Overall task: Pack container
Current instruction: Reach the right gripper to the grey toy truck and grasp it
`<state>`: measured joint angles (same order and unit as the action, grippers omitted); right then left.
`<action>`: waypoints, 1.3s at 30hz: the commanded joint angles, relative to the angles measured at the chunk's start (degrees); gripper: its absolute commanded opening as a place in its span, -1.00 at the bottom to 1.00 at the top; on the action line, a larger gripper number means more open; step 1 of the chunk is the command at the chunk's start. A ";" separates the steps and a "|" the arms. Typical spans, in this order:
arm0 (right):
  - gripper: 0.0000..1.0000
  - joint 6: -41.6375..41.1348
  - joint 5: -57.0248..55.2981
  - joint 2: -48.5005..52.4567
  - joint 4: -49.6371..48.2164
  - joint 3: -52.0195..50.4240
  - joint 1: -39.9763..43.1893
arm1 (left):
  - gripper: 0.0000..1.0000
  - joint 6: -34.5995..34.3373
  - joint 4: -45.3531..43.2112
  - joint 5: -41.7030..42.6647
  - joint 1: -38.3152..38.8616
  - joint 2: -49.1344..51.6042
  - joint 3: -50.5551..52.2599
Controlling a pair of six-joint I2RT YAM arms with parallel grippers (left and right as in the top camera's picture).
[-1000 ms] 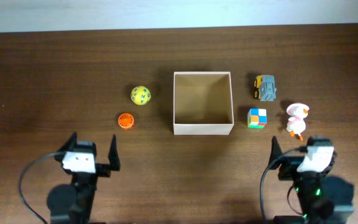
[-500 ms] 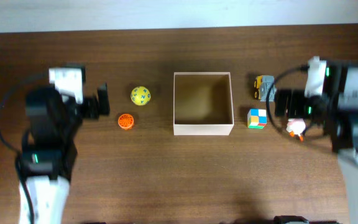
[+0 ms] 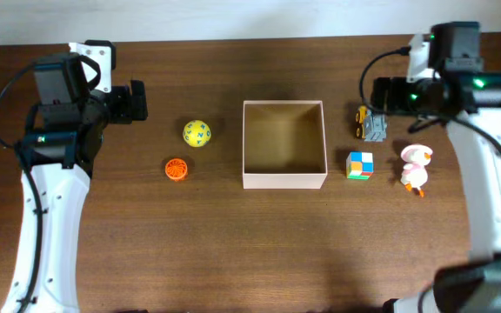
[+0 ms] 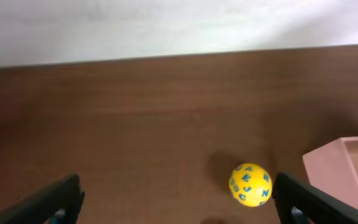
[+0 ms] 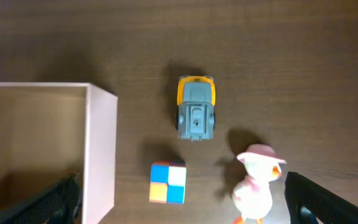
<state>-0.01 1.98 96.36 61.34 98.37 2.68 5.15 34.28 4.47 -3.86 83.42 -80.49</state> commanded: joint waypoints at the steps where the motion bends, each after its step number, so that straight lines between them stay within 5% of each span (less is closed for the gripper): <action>1: 0.98 -0.48 -0.07 5.27 -2.25 0.92 0.87 | 0.98 1.18 0.11 0.20 -0.33 0.39 -1.31; 12: 1.00 1.27 1.46 19.87 -8.81 0.92 4.74 | 0.98 1.16 1.99 0.20 -0.33 0.39 -1.31; 28: 0.59 0.98 7.06 26.93 -9.35 0.87 4.74 | 0.98 1.16 6.03 0.20 -0.33 0.48 -1.31; 39: 0.55 1.01 6.38 29.40 -9.94 0.28 4.04 | 0.98 1.16 7.02 0.20 -0.33 0.48 -1.31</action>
<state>0.91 8.08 123.28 51.53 98.37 7.14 5.15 41.17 4.47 -3.95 83.70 -80.49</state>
